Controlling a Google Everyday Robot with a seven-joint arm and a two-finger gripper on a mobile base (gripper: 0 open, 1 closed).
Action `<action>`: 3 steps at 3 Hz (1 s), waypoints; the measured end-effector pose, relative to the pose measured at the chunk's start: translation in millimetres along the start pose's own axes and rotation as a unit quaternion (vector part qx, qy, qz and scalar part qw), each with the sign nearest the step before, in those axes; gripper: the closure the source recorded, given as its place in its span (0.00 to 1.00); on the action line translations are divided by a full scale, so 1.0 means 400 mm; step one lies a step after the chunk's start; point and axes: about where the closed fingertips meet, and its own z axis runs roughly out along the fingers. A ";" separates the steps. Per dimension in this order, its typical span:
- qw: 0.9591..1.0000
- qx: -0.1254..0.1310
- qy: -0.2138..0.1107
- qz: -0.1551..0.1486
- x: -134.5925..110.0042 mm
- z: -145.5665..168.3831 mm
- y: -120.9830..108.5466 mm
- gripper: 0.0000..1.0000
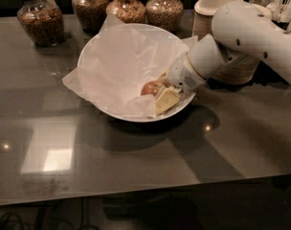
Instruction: Pick apple from white bowl
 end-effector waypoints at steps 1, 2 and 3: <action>1.000 0.000 0.000 0.000 0.000 0.000 0.000 0.88; 1.000 0.000 0.000 0.000 0.000 0.000 0.000 1.00; 1.000 -0.007 -0.017 -0.001 -0.003 -0.012 0.018 1.00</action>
Offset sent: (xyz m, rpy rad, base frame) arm 0.0000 0.0000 0.0000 0.0000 0.0000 0.0000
